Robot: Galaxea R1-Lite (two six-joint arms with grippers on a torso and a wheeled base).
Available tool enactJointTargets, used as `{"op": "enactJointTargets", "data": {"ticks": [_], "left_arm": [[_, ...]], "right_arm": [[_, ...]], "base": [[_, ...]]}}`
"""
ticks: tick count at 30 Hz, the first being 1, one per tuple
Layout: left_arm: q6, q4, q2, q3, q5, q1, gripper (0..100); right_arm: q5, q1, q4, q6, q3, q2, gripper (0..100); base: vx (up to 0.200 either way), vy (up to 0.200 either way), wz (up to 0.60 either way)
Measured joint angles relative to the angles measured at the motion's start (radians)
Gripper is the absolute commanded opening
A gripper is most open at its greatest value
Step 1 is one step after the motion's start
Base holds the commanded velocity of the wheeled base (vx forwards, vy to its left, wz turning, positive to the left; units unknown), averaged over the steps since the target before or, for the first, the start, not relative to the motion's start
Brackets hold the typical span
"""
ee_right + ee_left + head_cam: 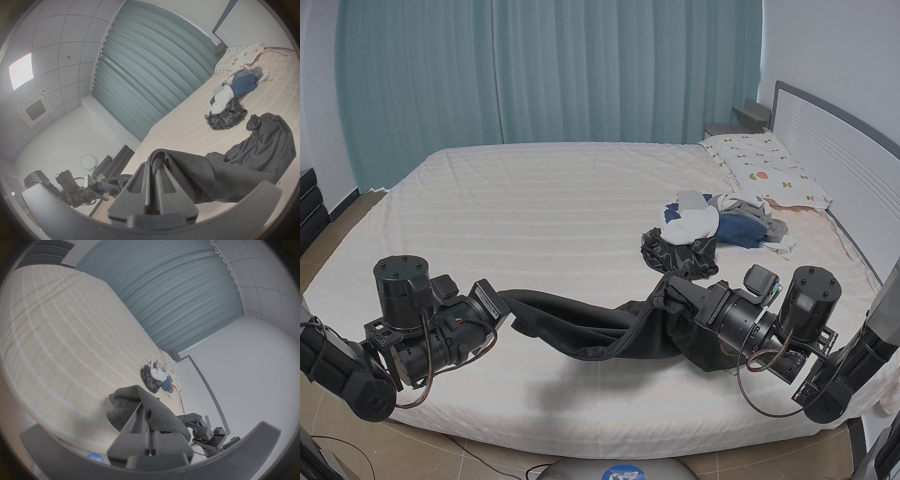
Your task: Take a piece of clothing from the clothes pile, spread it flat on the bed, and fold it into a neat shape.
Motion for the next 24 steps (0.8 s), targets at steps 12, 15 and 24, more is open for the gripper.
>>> {"op": "enactJointTargets", "data": {"ticks": [12, 15, 24], "left_arm": [[0.0, 0.001, -0.021, 0.015, 0.0, 0.0, 0], [0.0, 0.001, -0.023, 0.017, 0.0, 0.0, 0], [-0.001, 0.037, -0.055, 0.022, 0.0, 0.001, 0]], "right_arm": [[0.0, 0.005, -0.015, 0.0, 0.002, 0.0, 0], [0.0, 0.005, -0.024, -0.002, 0.003, 0.004, 0], [0.0, 0.014, -0.025, -0.024, 0.0, -0.002, 0]], "base": [[0.0, 0.2, 0.0], [0.0, 0.2, 0.0], [0.0, 0.2, 0.0]]}}
